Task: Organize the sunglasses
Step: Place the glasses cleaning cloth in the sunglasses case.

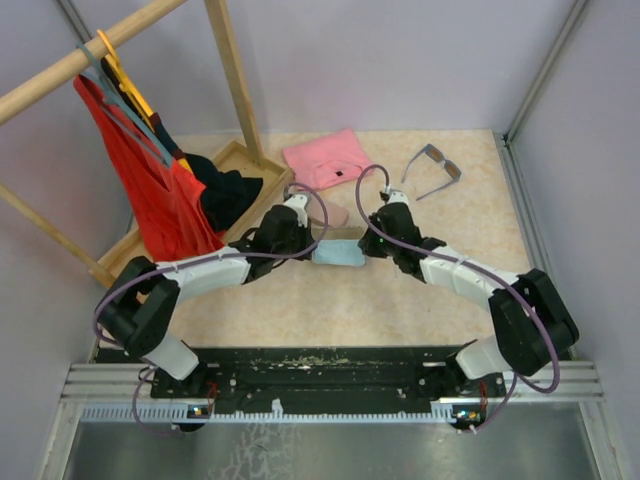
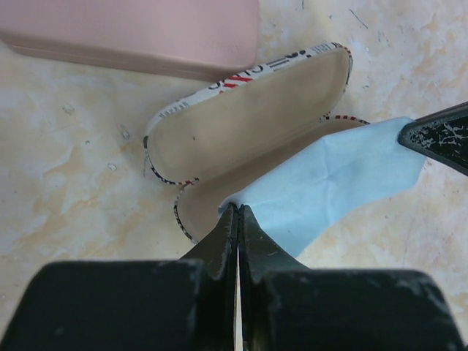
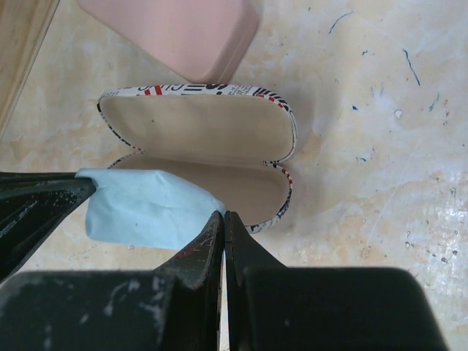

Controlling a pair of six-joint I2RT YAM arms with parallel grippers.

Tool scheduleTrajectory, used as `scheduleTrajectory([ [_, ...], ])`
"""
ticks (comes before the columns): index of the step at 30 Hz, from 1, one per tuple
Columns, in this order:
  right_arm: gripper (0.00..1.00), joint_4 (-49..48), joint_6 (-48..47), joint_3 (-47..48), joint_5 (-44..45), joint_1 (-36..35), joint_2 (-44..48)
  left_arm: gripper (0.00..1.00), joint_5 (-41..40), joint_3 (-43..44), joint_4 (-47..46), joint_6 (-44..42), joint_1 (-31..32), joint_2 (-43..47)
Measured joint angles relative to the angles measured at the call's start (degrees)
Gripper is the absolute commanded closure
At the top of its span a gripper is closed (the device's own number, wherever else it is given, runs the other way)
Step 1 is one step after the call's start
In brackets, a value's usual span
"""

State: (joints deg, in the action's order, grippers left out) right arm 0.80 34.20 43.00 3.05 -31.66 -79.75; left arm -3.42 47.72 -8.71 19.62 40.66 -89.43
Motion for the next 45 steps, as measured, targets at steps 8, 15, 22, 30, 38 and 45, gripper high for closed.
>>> scheduleTrajectory([
  [8, 1.0, -2.0, -1.0, 2.1, -2.3, 2.3, -3.7, 1.0, 0.0, 1.4, -0.8, -0.6, -1.4, -2.4],
  [15, 1.0, -2.5, -1.6, 3.6, -3.6, 3.7, -6.1, 1.0, 0.3, 2.9, -1.5, -1.4, -1.9, -4.3],
  [22, 1.0, -3.4, -2.2, 6.0, -4.8, 3.8, -8.9, 1.0, 0.4, 4.1, -2.0, -1.9, -2.8, -5.7],
  [30, 1.0, -4.4, -2.7, 7.0, -5.4, 4.1, -11.7, 1.0, 0.4, 4.2, -2.9, -2.6, -3.3, -7.3],
  [38, 1.0, -4.6, -2.7, 7.4, -5.7, 4.4, -13.7, 1.0, 0.5, 4.7, -2.9, -2.8, -3.8, -9.0],
  [45, 1.0, -5.5, -2.8, 7.8, -5.7, 4.6, -14.2, 1.0, 0.5, 6.1, -3.2, -3.0, -3.9, -9.5],
])
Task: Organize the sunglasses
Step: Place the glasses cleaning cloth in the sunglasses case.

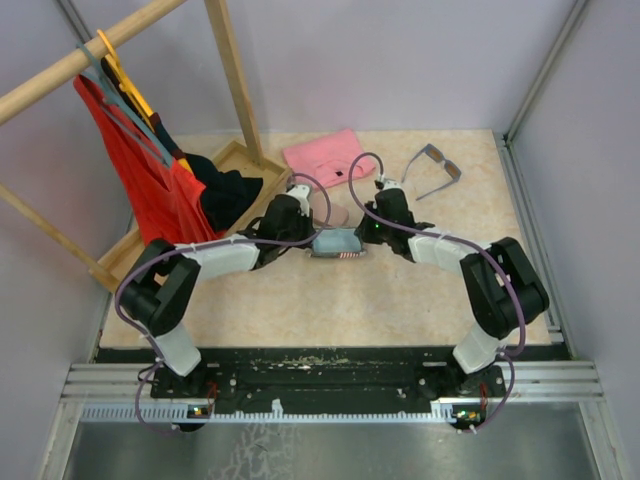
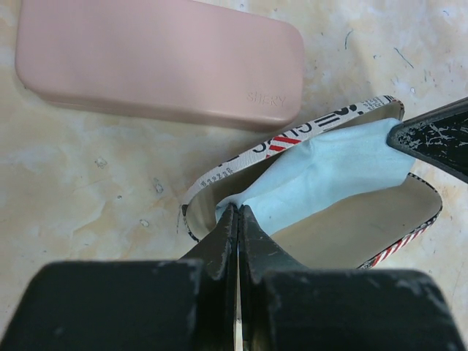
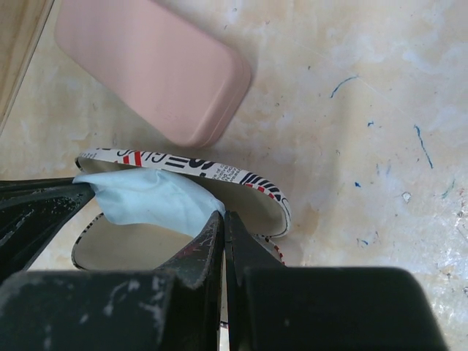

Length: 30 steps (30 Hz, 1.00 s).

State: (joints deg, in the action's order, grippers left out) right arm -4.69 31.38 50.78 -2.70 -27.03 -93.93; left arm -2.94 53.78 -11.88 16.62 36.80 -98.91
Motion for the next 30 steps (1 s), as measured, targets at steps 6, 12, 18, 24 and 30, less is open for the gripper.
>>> scheduleTrajectory([
  [6, 1.0, -0.5, -0.4, 0.7, 0.0, 0.3, -2.2, 1.0, 0.0, 0.7, -0.2, 0.0, -0.3, -1.1],
  [12, 1.0, -0.4, -0.4, 0.7, 0.0, 0.5, -2.6, 1.0, 0.0, 0.7, -0.2, 0.0, -0.5, -1.7],
  [18, 1.0, -0.4, -0.7, 0.7, 0.3, 0.7, -2.6, 1.0, 0.0, 0.7, -0.2, 0.0, -0.7, -1.9],
  [24, 1.0, -0.5, -0.8, 0.7, 0.3, 0.7, -2.6, 1.0, 0.0, 0.7, -0.2, 0.0, -0.9, -2.4],
  [30, 1.0, -0.5, -0.8, 0.7, 0.4, 0.7, -2.6, 1.0, 0.0, 0.7, -0.2, 0.0, -1.0, -2.5],
])
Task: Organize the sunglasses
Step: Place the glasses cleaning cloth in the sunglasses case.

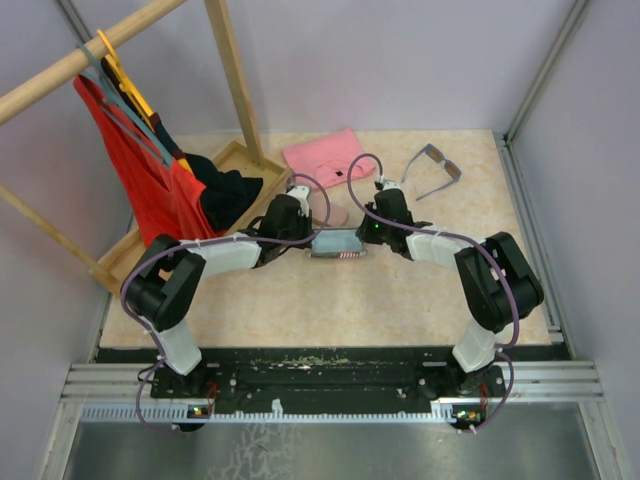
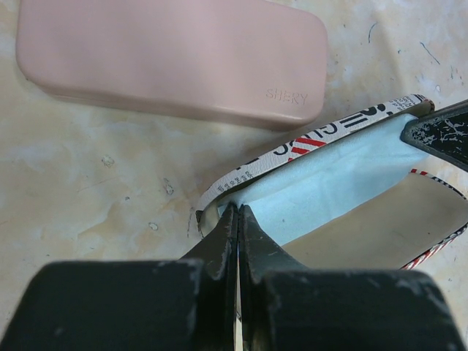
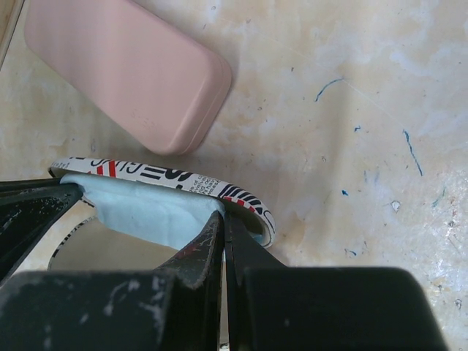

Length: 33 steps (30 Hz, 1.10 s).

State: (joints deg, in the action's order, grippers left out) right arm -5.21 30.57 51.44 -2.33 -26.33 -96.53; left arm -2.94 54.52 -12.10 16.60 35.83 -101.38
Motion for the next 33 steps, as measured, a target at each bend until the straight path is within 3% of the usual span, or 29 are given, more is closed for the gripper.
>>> scheduleTrajectory([
  [33, 1.0, -2.1, 0.0, 0.1, 1.2, 0.2, -1.6, 1.0, 0.0, 0.9, -0.9, 0.0, -0.4, -1.1],
])
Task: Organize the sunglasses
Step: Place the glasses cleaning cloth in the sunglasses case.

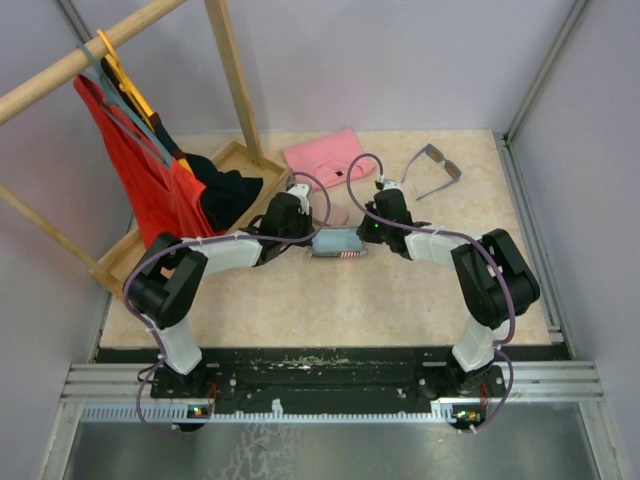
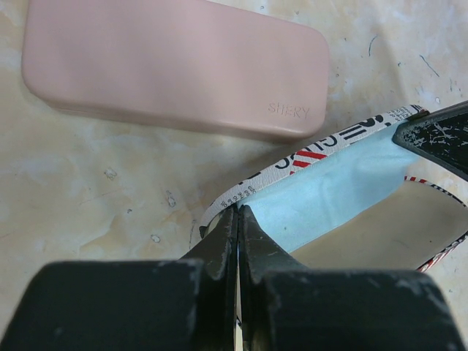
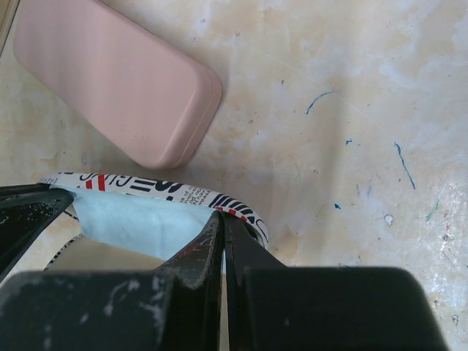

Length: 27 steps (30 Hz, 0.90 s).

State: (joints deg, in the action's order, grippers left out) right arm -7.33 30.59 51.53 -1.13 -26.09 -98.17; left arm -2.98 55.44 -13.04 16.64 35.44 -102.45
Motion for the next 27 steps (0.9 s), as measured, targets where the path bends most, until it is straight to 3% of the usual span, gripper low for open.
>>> scheduleTrajectory([
  [21, 1.0, -0.5, 0.0, 0.8, 0.0, 0.1, -0.9, 0.99, 0.0, 0.0, -0.1, 0.0, -0.4, -0.6],
  [27, 0.94, -0.5, 0.0, 1.1, 0.0, 0.1, -1.0, 0.96, 0.0, 0.0, -0.1, 0.0, -0.5, -0.7],
])
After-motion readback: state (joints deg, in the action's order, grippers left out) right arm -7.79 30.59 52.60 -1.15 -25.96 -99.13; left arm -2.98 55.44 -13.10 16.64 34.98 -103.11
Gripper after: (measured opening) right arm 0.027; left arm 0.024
